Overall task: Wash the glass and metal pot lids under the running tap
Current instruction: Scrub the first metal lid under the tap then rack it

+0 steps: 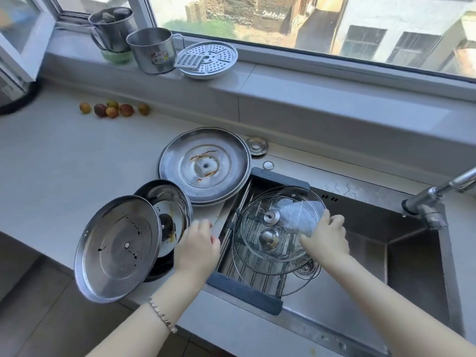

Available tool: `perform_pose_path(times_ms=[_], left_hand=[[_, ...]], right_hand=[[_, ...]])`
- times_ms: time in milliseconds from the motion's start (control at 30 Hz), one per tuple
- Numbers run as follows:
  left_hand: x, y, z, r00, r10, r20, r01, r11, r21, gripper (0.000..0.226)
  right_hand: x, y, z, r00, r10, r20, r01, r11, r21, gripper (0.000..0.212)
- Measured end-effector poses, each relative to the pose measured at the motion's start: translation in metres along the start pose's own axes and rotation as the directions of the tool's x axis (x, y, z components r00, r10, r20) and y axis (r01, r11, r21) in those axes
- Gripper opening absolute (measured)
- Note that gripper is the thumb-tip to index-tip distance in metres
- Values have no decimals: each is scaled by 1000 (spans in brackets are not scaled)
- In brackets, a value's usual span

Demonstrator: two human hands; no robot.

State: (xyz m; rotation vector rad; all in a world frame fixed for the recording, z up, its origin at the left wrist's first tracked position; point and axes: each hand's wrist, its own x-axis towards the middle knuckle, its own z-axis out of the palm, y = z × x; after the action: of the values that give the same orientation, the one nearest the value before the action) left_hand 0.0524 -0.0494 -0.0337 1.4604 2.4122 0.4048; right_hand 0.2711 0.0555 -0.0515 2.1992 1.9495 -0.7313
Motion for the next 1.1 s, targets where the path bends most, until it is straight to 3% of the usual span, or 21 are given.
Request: perform_pose_path(times_ms=[67,133,200,367,433,533,633,700,833,967,1100], left_hand=[[13,-17,-15,990,5,-141,29,970,241,31],[26,-34,-30,973,-229,-42,229,910,345,44],[34,-52,-35,929,-368,32,316,836,448,44],[32,-77,-24,922,-356,150,193,761,619,26],[31,-77,-25,944,-301,136,157,773,615,26],[31,-77,-27,942,-334,40,279,842,462,25],[30,-89,-24,861,-508,-30,497,826,266,69],[29,-95,-19,816,-578,10,568,806,167,68],[28,-94,-10,925,-376,57,334,876,349,25],[33,-100,-14,942,-336,4,321,905,280,5],[27,-83,-29,978,-198,-59,207,932,296,5]], right_hand=[[-5,-9,-5,990,-138,20,138,990,-2,55],[-13,-16,-5,968,-233,95,230,972,39,50],[-20,-21,-4,945,-301,132,296,954,53,45],[-35,-19,5,901,-379,212,379,924,40,34],[-38,-17,7,889,-402,218,400,915,57,30],[-40,-15,10,880,-427,209,422,904,72,29],[-43,-15,13,875,-439,207,431,898,82,29],[-44,-15,16,867,-448,218,439,894,88,29],[-44,-17,21,854,-460,243,452,887,90,29],[-43,-19,19,849,-468,245,453,884,118,29],[-44,-20,17,846,-492,205,462,869,177,26]])
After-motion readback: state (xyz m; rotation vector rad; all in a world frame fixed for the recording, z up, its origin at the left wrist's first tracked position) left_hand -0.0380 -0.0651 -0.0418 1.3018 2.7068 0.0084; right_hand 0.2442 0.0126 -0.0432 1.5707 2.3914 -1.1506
